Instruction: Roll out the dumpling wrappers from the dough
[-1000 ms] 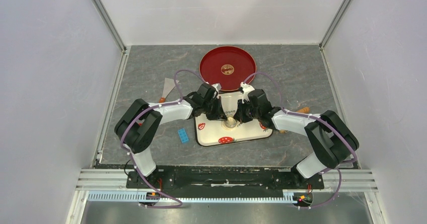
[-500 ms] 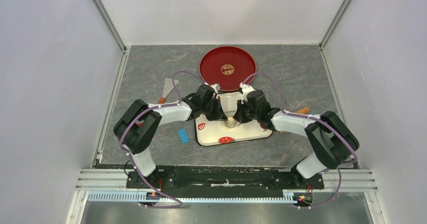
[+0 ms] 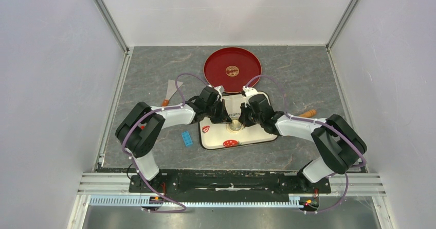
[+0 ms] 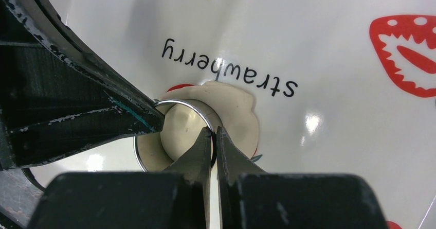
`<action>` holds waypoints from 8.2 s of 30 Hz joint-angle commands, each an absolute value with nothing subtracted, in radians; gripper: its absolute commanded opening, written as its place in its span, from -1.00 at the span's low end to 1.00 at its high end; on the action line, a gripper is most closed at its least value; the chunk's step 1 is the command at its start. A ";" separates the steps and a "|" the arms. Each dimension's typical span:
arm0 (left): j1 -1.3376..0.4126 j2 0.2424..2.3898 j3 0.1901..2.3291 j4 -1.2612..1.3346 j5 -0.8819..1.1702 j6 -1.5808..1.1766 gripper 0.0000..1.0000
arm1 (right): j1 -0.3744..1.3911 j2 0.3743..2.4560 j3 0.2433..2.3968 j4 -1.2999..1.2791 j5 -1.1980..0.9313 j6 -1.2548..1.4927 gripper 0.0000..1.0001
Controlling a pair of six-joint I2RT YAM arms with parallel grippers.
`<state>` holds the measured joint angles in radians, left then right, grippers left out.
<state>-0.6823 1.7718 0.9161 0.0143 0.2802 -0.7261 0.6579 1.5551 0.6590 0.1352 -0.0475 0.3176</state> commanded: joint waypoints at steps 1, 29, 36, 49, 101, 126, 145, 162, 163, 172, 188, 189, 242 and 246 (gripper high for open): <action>-0.683 1.881 0.841 -0.125 0.124 -0.707 -0.96 | 0.706 1.659 0.578 -0.193 -0.072 0.285 -1.00; -0.681 1.879 0.836 -0.126 0.126 -0.710 -0.96 | 0.731 1.646 0.563 -0.182 -0.152 0.280 -1.00; -0.682 1.887 0.878 -0.248 0.102 -0.715 -0.96 | 0.751 1.664 0.560 -0.182 -0.157 0.281 -1.00; -0.683 1.933 0.983 -0.449 0.065 -0.687 -0.96 | 0.758 1.676 0.528 -0.150 -0.178 0.285 -1.00; -0.692 1.778 1.199 -0.553 0.219 -0.570 -0.31 | 0.761 1.511 0.848 -0.357 -0.124 0.253 -0.28; -0.670 1.780 1.185 -0.490 0.374 -0.549 -0.28 | 0.703 1.438 0.796 -0.222 -0.175 0.362 -0.06; -0.673 1.885 1.165 -0.494 0.374 -0.527 -0.96 | 0.702 1.569 0.757 -0.185 -0.224 0.357 -1.00; -0.674 1.799 1.195 -0.470 0.399 -0.542 -0.24 | 0.702 1.473 0.813 -0.223 -0.197 0.367 -0.15; -0.672 1.782 1.203 -0.471 0.397 -0.548 -0.13 | 0.703 1.459 0.825 -0.222 -0.205 0.372 -0.02; -0.595 1.663 1.178 -0.415 0.489 -0.583 0.02 | 0.700 1.375 0.852 -0.224 -0.202 0.396 0.55; -0.183 1.528 0.784 -0.359 0.569 -0.522 0.04 | 0.459 1.354 0.707 -0.126 -0.384 0.383 0.51; -0.183 1.539 0.780 -0.363 0.559 -0.523 0.04 | 0.455 1.373 0.707 -0.127 -0.389 0.382 0.50; -0.284 1.800 0.768 -0.311 0.373 -0.514 -0.96 | 0.552 1.662 0.869 -0.353 -0.242 0.245 -1.00; -0.303 1.802 0.774 -0.322 0.344 -0.515 -0.96 | 0.538 1.628 0.894 -0.365 -0.239 0.251 -1.00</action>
